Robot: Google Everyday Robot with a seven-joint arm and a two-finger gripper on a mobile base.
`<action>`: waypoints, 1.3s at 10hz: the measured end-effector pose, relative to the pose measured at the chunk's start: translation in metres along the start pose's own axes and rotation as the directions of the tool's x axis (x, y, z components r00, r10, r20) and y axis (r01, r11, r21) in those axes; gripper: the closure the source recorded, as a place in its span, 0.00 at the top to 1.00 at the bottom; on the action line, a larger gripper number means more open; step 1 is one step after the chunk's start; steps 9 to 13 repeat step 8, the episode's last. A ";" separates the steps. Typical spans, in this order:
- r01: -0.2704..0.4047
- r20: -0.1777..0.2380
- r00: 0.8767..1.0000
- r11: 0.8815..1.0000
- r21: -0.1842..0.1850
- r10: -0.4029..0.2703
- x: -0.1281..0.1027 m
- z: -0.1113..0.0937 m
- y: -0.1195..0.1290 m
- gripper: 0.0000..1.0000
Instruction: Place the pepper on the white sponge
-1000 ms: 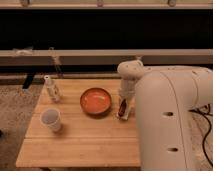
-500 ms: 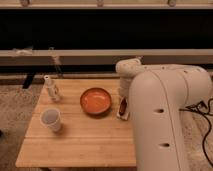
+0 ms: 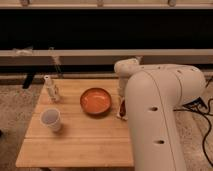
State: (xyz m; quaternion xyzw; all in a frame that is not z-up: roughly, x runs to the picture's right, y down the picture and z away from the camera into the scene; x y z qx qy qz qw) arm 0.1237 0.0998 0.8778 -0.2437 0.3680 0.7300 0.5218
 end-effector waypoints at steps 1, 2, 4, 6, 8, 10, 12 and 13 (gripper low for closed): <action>0.009 0.008 1.000 1.000 -0.003 -0.009 0.001 -0.007 0.000 0.80; 0.015 0.021 1.000 1.000 -0.008 -0.015 0.001 -0.017 -0.001 0.80; 0.030 0.057 0.998 0.999 -0.017 -0.029 0.001 -0.040 -0.003 0.80; 0.047 0.090 0.995 0.998 -0.033 -0.044 0.000 -0.062 -0.007 0.80; 0.050 0.089 0.995 0.998 -0.032 -0.047 0.000 -0.062 -0.005 0.80; 0.050 0.089 0.995 0.998 -0.032 -0.047 0.000 -0.062 -0.005 0.80; 0.050 0.089 0.995 0.998 -0.032 -0.047 0.000 -0.062 -0.005 0.80; 0.050 0.089 0.995 0.998 -0.032 -0.047 0.000 -0.062 -0.005 0.80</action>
